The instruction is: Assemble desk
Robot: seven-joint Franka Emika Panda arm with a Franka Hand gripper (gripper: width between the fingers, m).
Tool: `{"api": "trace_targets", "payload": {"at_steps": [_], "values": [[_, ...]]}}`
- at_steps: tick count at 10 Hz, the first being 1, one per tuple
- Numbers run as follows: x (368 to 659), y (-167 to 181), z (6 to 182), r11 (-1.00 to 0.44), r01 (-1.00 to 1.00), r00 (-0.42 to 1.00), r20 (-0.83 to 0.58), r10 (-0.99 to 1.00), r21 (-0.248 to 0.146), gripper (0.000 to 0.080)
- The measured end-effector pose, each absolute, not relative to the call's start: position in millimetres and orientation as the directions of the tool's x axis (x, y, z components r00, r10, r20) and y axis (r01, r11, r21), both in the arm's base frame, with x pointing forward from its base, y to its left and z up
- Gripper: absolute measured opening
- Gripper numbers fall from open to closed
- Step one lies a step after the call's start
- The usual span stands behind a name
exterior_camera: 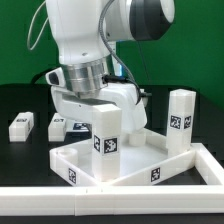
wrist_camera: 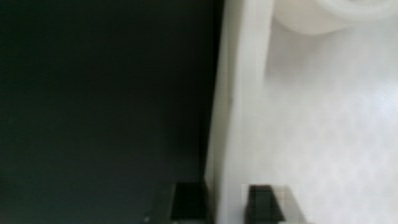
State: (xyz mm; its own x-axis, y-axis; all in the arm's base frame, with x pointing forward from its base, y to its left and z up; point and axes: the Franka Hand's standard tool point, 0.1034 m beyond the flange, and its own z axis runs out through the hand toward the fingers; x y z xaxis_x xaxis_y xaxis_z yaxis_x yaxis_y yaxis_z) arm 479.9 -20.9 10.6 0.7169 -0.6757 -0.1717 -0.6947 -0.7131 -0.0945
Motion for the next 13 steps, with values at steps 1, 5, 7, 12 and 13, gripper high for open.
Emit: {"api": "trace_targets", "payload": {"at_steps": [1,5,7,12,13], "values": [[481,-25,10.9,-0.762,-0.638,0.768,-0.157,-0.621,-0.107,0.0071],[504,-55,20.0,-0.979,-0.132,0.991,-0.059,-0.124,-0.159,0.0070],[534,-53,17.0,-0.985,0.089,0.996,-0.011,0.091,-0.150,0.0070],[541,-56,12.9,-0.908,0.397,0.917,0.020,0.398,-0.132,0.0070],[554,-51,17.0,-0.839,0.537,0.844,0.050,0.535,-0.088,0.0070]]}}
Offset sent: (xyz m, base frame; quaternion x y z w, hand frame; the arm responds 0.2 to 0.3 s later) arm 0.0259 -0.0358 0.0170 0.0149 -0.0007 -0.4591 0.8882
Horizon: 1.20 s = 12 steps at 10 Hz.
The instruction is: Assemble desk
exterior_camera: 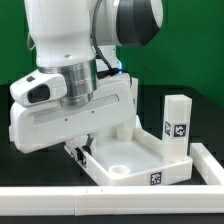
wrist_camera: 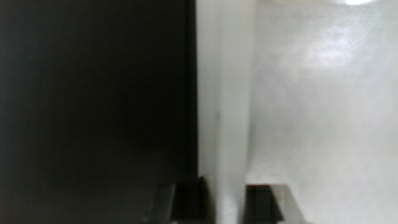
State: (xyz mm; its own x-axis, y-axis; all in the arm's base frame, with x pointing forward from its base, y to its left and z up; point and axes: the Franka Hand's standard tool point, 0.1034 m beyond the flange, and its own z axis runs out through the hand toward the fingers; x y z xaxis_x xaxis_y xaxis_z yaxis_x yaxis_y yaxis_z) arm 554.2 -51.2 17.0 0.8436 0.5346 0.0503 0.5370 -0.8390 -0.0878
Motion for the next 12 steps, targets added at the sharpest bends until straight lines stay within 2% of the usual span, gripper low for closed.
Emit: {"api": "trace_targets", "payload": {"at_steps": [1,2,3,6,8,10,12], "values": [[579,-42,24.2,-0.740,0.672,0.738,0.096,0.668,-0.028,0.0070],[590,-40,26.9,-0.670,0.742,0.667,0.105,0.738,-0.003,0.0070],[585,-44,23.6,-0.637,0.771,0.634,0.096,0.767,-0.005,0.0070],[587,-46,25.1,-0.470,0.882,0.468,0.069,0.881,0.030,0.0069],[627,-26,39.7,-0.210,0.966,0.201,0.070,0.977,0.150,0.0058],[659,-20,38.3,-0.162,0.969,0.147,0.091,0.985,0.186,0.0048],[656,-22,36.2,-0.164,0.969,0.151,0.087,0.985,0.182,0.0032]]}}
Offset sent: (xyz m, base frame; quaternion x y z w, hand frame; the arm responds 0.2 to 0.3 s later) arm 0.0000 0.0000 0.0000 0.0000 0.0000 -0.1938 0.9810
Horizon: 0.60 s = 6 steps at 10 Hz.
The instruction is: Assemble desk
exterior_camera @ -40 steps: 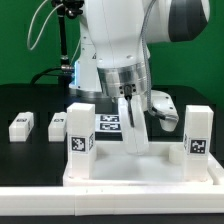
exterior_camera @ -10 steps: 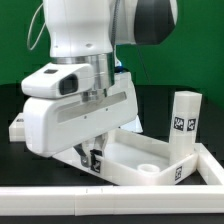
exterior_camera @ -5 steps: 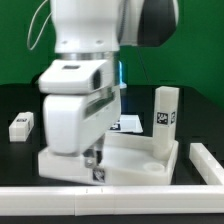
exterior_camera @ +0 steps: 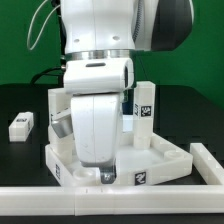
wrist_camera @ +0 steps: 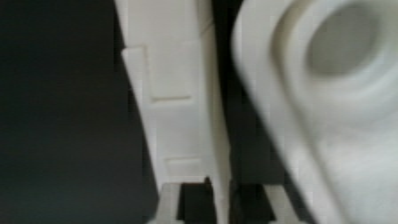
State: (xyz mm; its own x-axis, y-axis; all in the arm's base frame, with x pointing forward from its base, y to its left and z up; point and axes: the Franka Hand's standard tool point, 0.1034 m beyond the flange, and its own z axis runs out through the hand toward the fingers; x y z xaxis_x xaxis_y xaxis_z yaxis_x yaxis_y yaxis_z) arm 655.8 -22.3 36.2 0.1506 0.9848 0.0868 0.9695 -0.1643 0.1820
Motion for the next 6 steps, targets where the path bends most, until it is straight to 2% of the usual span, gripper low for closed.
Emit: {"api": "trace_targets", "payload": {"at_steps": [4,5,6], "values": [[655.5,-23.3,35.5,-0.161,0.970,0.148,0.083,0.986,0.181,0.0003],[655.6,-22.9,35.6,-0.157,0.971,0.145,0.082,0.986,0.182,0.0168],[658.7,-15.4,37.8,-0.057,0.979,0.049,0.044,0.998,0.196,0.0168]]}}
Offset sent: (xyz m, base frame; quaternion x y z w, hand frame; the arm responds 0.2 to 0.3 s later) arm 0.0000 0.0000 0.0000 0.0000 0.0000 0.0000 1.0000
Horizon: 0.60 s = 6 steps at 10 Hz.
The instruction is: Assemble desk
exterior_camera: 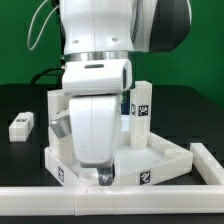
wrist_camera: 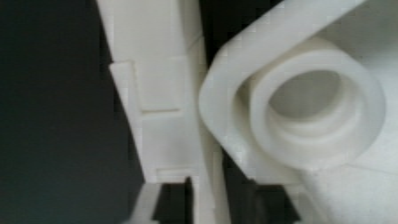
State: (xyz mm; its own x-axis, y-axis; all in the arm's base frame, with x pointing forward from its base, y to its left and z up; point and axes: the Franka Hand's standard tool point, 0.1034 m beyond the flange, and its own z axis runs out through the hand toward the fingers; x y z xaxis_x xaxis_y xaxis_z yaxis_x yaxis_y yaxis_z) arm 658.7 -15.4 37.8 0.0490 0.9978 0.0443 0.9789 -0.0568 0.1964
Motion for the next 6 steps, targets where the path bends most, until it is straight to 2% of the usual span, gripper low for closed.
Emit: {"api": "trace_targets", "payload": {"at_steps": [1,2,3,4,6], "values": [[661,1,37.6,0.040,0.977,-0.042,0.004,0.999,0.208,0.0306],[663,22,37.2,0.104,0.965,-0.101,-0.026,0.995,0.239,0.0491],[657,26,31.3,0.100,0.963,-0.099,-0.020,0.995,0.251,0.0491],[657,21,31.0,0.099,0.965,-0.096,-0.023,0.995,0.243,0.0613],[658,22,31.1,0.097,0.965,-0.094,-0.022,0.995,0.245,0.0638]]}}
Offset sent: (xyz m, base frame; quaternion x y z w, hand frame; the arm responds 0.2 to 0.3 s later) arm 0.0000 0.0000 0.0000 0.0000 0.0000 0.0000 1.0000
